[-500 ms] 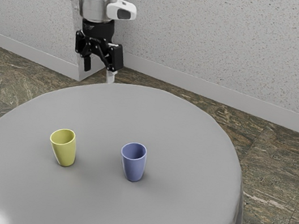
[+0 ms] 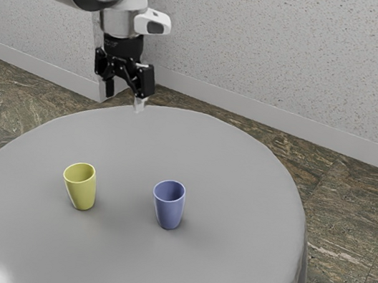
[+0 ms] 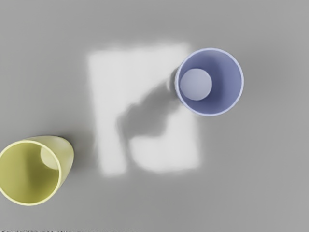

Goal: Place the left cup onto the right cup

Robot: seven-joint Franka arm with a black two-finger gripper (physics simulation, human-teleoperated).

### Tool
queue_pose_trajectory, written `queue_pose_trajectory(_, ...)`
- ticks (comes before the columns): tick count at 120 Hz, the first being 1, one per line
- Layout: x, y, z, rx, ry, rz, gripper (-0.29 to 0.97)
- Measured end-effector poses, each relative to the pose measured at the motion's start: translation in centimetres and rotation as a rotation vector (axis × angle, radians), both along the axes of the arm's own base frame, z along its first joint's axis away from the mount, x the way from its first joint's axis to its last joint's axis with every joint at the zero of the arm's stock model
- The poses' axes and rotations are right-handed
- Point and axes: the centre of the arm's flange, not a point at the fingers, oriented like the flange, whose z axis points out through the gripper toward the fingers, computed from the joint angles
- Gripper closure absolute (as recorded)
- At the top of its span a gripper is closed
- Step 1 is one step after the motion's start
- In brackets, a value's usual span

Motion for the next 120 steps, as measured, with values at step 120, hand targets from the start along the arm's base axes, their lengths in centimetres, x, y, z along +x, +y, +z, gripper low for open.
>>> queue_pose_trajectory(120,0.7,9.3,-13.2,-0.034,0.097,0.186,0.14)
